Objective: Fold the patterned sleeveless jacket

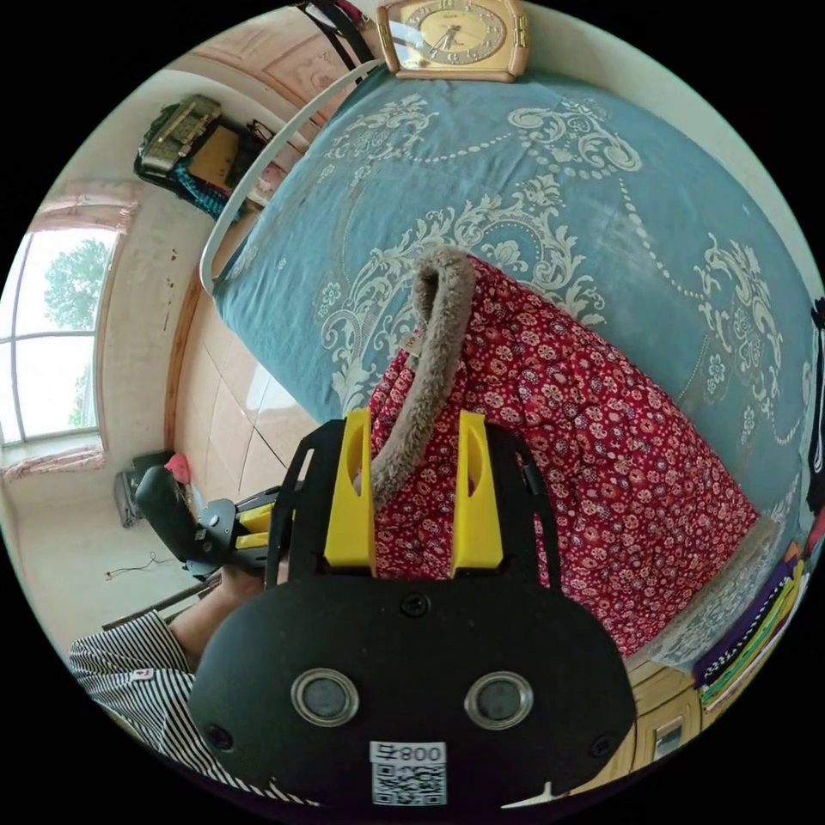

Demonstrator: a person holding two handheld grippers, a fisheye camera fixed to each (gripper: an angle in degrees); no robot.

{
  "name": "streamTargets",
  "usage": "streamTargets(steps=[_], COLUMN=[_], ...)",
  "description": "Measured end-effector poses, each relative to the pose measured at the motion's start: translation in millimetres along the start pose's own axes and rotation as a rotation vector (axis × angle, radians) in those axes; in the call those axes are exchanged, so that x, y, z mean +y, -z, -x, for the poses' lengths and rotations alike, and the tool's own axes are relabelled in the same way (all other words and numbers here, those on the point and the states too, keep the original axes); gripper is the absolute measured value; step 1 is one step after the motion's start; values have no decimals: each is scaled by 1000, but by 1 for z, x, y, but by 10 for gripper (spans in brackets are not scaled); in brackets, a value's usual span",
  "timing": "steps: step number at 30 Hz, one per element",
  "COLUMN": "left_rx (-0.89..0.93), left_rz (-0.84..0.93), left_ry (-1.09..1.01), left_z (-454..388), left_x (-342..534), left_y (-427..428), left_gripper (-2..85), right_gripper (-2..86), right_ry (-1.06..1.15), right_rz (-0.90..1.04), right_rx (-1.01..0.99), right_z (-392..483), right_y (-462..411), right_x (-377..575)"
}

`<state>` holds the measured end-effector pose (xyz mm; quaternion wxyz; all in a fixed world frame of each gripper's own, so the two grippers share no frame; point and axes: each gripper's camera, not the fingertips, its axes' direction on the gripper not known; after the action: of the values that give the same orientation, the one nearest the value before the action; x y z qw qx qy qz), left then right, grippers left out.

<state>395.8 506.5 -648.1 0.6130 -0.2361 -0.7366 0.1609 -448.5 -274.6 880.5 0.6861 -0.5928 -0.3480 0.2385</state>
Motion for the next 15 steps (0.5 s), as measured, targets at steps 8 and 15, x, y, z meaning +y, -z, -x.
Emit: streamTargets(steps=[8, 15], left_rx=[-79, -235], left_rz=[14, 47], left_ry=[-145, -309], left_z=[-83, -175], left_x=[-1, -10], left_y=[-40, -90], left_gripper=[76, 73], right_gripper=[179, 120], right_ry=[11, 96], right_rz=[78, 144], right_rx=[40, 253], right_z=[1, -9], right_y=[-27, -47], right_x=[0, 21])
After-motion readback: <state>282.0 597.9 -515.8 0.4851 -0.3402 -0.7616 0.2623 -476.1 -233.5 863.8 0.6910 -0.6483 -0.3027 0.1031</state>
